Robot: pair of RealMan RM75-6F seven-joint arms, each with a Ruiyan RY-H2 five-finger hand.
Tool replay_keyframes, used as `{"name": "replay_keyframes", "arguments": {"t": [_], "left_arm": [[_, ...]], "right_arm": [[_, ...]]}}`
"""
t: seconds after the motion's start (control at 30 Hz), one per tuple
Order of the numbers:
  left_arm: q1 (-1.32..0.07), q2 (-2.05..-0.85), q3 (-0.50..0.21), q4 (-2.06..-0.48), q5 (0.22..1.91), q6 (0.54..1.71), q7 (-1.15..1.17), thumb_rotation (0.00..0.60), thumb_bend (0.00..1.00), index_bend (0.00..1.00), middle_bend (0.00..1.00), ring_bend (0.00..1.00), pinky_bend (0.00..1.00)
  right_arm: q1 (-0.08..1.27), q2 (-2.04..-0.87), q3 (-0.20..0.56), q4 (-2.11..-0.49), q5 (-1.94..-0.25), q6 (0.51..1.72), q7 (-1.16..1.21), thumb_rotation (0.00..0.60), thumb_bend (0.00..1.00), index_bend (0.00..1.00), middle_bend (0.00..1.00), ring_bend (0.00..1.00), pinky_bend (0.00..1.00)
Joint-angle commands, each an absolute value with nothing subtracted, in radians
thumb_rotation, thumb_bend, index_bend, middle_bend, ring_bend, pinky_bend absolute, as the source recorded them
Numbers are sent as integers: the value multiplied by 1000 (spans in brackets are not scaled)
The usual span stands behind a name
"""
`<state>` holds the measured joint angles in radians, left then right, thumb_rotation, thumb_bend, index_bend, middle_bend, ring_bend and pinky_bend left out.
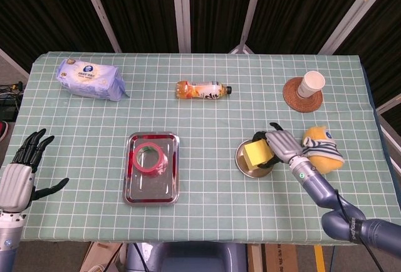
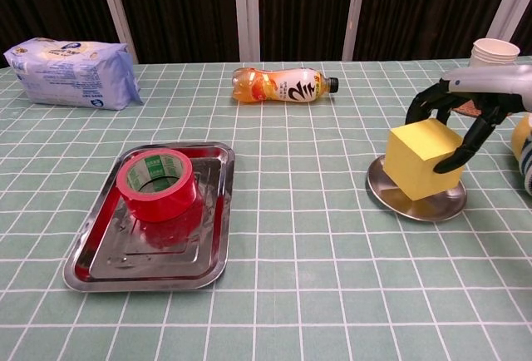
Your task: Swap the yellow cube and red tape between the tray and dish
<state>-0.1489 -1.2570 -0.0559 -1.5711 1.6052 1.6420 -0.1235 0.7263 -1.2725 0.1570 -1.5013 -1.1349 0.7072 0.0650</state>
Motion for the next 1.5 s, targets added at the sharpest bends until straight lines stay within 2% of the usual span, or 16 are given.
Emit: {"name": "replay_keyframes", "arguments": {"t": [0.03,0.13,0.33,0.4,0.6,0.8,0.9,0.97,1.03,1.17,1.3,1.5], "left_arm": [[-149,-1257,-57,-1573,1604,1640,-123,600,22,127,0,0,157],[-148,-1257,-58,-1574,1603,1637,-120,600,23,127,0,0,157],[-146,-1258,-61,-1576,1604,1636,-117,600,22,128,0,0,157],[-145,-1257,-62,-1577,1603,1634,-118,600,23,127,0,0,157],[-143,-1257,-66,-1576,1601,1633,-117,600,22,127,0,0,158],[-144,-1254,-71,-1574,1594,1624,-112,600,23,127,0,0,157],[-141,-1249,-71,-1576,1587,1620,-89,600,23,128,0,0,157],[-138,-1244,-71,-1581,1580,1615,-69,600,23,134,0,0,157],[-133,-1236,-65,-1599,1568,1604,-44,600,23,140,0,0,157],[-119,-1206,-44,-1661,1542,1573,12,600,26,140,0,0,158],[-98,-1190,-29,-1704,1527,1577,86,600,27,140,0,0,165],[-81,-1185,-6,-1735,1555,1585,131,600,37,140,0,0,169]], "right_arm": [[729,-1291,150,-1473,-1137,688,85,600,151,320,397,395,36],[732,-1306,146,-1444,-1138,680,89,600,151,264,338,339,13],[730,-1318,142,-1427,-1137,685,85,600,153,115,128,48,0],[726,-1320,143,-1425,-1135,703,72,600,151,85,93,2,0],[721,-1275,134,-1482,-1115,707,28,600,141,4,29,0,0],[704,-1129,86,-1635,-1024,756,-150,600,132,0,18,0,0],[635,-1053,65,-1765,-971,946,-267,600,131,0,18,0,0],[573,-1042,61,-1816,-999,1068,-264,600,131,0,18,0,0],[477,-1044,43,-1836,-1094,1218,-196,600,131,0,18,0,0],[324,-1093,-26,-1768,-1314,1440,-74,600,131,0,18,0,0],[221,-1173,-66,-1674,-1424,1600,-70,600,132,0,18,0,0],[171,-1207,-59,-1642,-1487,1677,-145,600,132,0,18,0,0]]}}
